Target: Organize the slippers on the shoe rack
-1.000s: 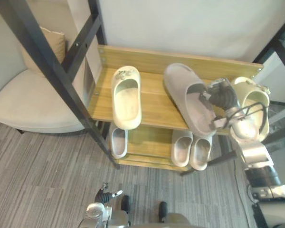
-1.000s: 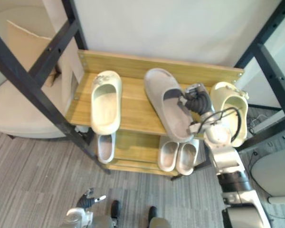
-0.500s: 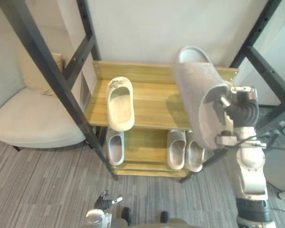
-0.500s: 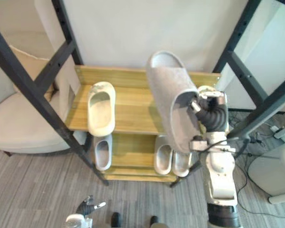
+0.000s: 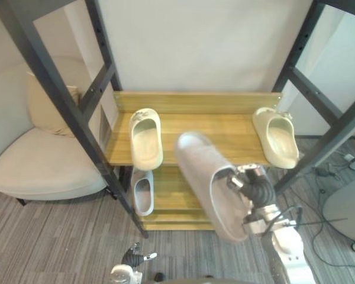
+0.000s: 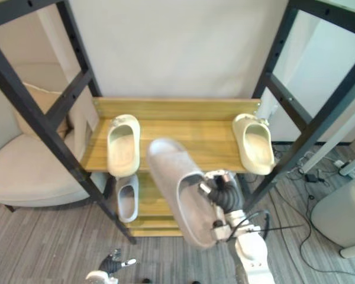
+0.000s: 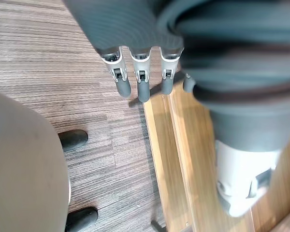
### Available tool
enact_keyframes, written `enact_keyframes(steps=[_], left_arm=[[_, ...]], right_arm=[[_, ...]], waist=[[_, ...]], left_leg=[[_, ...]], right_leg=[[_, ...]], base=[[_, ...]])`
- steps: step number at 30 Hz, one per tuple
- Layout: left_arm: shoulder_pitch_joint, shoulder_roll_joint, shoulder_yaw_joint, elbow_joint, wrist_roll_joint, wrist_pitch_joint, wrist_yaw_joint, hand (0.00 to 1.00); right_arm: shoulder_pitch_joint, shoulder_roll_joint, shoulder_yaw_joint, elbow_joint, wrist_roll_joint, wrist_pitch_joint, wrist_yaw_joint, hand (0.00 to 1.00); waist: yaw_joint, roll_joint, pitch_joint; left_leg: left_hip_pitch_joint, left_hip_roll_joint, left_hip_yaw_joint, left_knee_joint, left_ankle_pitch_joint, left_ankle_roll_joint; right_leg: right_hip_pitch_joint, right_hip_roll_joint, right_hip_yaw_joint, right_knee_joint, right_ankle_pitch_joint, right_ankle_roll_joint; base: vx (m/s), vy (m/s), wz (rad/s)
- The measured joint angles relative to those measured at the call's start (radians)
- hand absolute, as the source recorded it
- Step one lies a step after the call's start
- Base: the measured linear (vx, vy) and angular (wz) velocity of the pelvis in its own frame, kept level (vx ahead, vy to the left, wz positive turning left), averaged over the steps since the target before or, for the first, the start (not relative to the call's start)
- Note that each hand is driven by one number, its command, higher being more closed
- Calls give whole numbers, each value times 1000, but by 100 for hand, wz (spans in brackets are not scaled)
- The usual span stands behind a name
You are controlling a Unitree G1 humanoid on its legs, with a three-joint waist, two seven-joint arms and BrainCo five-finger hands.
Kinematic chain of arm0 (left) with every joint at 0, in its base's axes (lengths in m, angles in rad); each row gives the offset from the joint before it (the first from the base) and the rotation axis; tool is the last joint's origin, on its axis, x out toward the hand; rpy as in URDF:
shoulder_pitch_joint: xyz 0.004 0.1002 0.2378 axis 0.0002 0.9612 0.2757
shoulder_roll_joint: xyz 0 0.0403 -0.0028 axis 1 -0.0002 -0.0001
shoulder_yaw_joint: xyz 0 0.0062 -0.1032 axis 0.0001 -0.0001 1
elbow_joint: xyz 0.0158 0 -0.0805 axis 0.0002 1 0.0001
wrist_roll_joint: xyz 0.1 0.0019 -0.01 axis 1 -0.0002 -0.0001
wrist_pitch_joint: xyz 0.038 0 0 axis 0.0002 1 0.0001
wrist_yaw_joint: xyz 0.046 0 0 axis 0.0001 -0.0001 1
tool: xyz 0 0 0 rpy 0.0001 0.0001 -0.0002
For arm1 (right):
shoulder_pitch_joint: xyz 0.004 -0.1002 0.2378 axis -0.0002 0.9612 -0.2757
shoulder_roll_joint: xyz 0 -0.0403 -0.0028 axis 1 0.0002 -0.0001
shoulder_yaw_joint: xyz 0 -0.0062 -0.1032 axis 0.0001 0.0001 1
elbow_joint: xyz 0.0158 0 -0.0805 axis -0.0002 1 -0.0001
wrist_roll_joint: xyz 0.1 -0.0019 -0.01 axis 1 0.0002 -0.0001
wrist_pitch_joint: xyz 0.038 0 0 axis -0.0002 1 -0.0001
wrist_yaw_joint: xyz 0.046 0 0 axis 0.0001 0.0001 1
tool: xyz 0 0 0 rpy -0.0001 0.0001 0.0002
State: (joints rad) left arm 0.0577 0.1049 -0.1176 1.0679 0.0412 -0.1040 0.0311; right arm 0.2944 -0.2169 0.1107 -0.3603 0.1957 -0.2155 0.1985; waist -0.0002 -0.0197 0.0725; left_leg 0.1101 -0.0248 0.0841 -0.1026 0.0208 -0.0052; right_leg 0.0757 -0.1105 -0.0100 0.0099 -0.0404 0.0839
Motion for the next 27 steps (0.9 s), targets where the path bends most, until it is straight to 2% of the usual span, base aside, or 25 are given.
enact_keyframes(steps=[7, 15, 23, 24, 26, 27], left_arm=[[-13, 2, -37, 15, 5, -1, -16, 0], [-21, -2, -45, 27, 5, -18, -18, 0], [-29, -1, -48, 28, 2, -20, -37, 0], [-34, 0, -49, 27, 2, -21, -37, 0], [-43, 0, -49, 24, -2, -23, -37, 0], [-56, 0, -49, 23, -6, -24, -37, 0]], right_arm=[[3, -91, 111, 31, 0, 0, 63, 100], [-3, -236, 244, 41, -46, -3, 120, 100], [-41, -277, 327, 152, -84, -9, 146, 100], [-54, -279, 332, 162, -96, -10, 147, 100], [-91, -290, 341, 194, -118, -12, 146, 100], [-112, -314, 344, 201, -118, -12, 143, 100]], waist=[[1, 1, 1], [16, 3, 15], [17, 8, 29], [18, 18, 45], [23, 19, 62], [33, 27, 76]], left_leg=[[38, -1, -11, 21, -15, -4], [85, -3, -46, 21, -19, -10], [84, -6, -83, 30, -20, -10], [73, -8, -93, 54, -28, -6], [2, -8, -99, 158, -76, -9], [-67, -3, -104, 253, -120, -12]], right_leg=[[51, -2, -9, 4, -9, 5], [103, -7, -41, 29, -44, 4], [121, -11, -79, 40, -63, 4], [125, -12, -87, 45, -67, 1], [90, -15, -94, 95, -91, -4], [46, -12, -96, 146, -112, -9]], base=[[-14, -6, 4], [-42, -22, 14], [-6, -22, 15], [11, -26, 19], [-40, -26, 17], [-56, -23, 18]])
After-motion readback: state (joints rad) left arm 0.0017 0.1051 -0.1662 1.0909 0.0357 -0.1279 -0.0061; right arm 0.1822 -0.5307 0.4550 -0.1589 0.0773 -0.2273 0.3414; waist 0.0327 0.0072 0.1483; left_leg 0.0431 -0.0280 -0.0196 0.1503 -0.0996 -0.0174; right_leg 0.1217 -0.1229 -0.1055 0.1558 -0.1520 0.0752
